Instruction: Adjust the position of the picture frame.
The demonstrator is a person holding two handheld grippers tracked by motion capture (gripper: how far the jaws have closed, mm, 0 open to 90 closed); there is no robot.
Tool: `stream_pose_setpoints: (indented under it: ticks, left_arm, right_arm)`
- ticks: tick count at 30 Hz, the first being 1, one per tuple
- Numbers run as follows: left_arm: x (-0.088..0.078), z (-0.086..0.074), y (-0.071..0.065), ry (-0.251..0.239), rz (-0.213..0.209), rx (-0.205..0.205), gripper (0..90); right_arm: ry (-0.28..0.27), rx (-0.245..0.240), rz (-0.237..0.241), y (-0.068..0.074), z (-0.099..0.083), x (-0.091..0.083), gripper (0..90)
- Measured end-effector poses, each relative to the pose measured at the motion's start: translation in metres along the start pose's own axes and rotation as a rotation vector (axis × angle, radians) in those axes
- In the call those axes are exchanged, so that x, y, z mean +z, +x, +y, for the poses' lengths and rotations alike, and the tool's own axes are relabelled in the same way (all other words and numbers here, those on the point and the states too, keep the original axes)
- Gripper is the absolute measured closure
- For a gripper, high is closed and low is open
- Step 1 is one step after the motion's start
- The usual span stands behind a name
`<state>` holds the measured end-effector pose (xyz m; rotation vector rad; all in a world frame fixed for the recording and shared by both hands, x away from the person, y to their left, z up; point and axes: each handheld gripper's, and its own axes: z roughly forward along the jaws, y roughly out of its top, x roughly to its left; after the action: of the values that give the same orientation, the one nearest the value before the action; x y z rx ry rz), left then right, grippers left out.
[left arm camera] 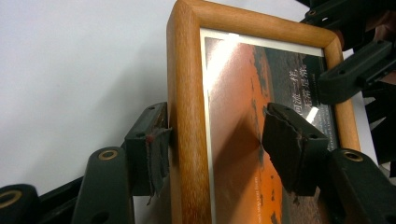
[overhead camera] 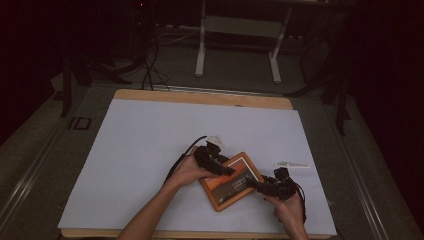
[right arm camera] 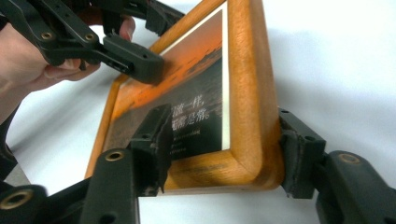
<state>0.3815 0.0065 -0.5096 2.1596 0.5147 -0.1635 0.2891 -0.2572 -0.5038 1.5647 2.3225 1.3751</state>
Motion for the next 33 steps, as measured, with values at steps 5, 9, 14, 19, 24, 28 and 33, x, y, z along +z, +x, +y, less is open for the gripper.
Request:
stream_pose_setpoints:
  ticks: [5, 9, 14, 19, 24, 28, 33]
  left_arm:
    - [-0.011, 0.001, 0.003, -0.028, 0.011, -0.002, 42.3]
    - [-0.023, 0.000, 0.005, -0.053, 0.016, -0.007, 42.2]
    - [-0.041, -0.004, 0.006, -0.088, 0.014, -0.004, 43.0]
    - [-0.059, -0.013, 0.007, -0.125, 0.002, -0.006, 44.4]
    - [-0.075, -0.023, 0.006, -0.146, 0.027, 0.006, 46.5]
    - [-0.086, -0.032, 0.003, -0.166, 0.044, 0.022, 49.9]
    - [-0.093, -0.043, -0.001, -0.196, 0.039, 0.037, 50.8]
  right_arm:
    - [-0.033, -0.045, -0.009, 0.007, 0.015, 0.001, 49.1]
    - [-0.046, -0.097, 0.002, 0.013, 0.029, 0.000, 53.0]
    - [-0.062, -0.186, 0.036, 0.024, 0.050, -0.002, 59.4]
    - [-0.072, -0.297, 0.080, 0.041, 0.071, 0.000, 64.4]
    - [-0.062, -0.434, 0.090, 0.060, 0.089, 0.005, 65.2]
    - [-0.055, -0.521, 0.110, 0.072, 0.098, 0.009, 65.9]
    - [-0.053, -0.627, 0.151, 0.085, 0.104, 0.012, 66.7]
